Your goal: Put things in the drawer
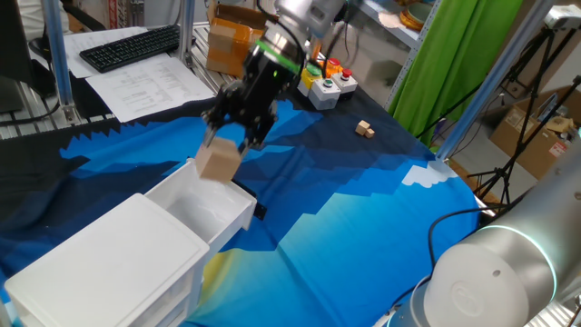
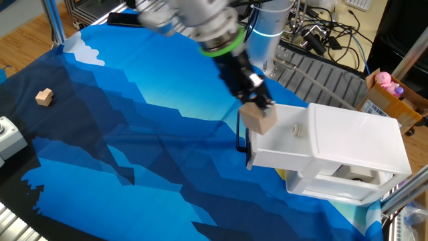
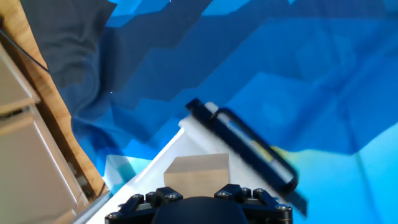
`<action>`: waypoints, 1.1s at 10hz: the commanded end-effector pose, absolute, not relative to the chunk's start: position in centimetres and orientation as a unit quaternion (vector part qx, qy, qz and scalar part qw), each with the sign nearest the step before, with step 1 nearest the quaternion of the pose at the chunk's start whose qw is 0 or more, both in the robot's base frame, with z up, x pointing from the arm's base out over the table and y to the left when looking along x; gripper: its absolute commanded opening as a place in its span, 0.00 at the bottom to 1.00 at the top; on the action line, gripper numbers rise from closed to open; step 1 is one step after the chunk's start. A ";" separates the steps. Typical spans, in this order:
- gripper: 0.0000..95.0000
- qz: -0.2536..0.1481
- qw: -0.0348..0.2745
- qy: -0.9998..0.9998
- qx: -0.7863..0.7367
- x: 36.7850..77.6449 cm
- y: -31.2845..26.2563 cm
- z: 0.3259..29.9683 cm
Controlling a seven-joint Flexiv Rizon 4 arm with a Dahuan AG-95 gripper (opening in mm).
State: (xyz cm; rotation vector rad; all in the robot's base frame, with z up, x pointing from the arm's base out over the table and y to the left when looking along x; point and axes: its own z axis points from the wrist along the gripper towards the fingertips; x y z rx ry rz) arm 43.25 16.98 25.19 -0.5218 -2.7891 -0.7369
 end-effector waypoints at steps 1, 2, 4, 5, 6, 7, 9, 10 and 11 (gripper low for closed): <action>0.00 -0.251 0.103 -0.947 -0.173 42.6 17.8 24.8; 0.00 -0.250 0.099 -0.947 -0.175 42.4 18.1 24.4; 0.00 -0.238 0.080 -0.951 -0.181 42.3 18.7 23.2; 0.00 -0.235 0.075 -0.952 -0.181 42.1 18.9 22.7; 0.00 -0.234 0.074 -0.952 -0.183 41.7 19.1 22.5; 0.00 -0.233 0.075 -0.951 -0.189 41.3 19.2 22.2; 0.20 -0.232 0.067 -0.950 -0.197 41.0 19.3 21.8; 0.20 -0.232 0.066 -0.950 -0.201 41.0 19.4 21.6; 0.20 -0.232 0.067 -0.949 -0.202 41.0 19.4 21.5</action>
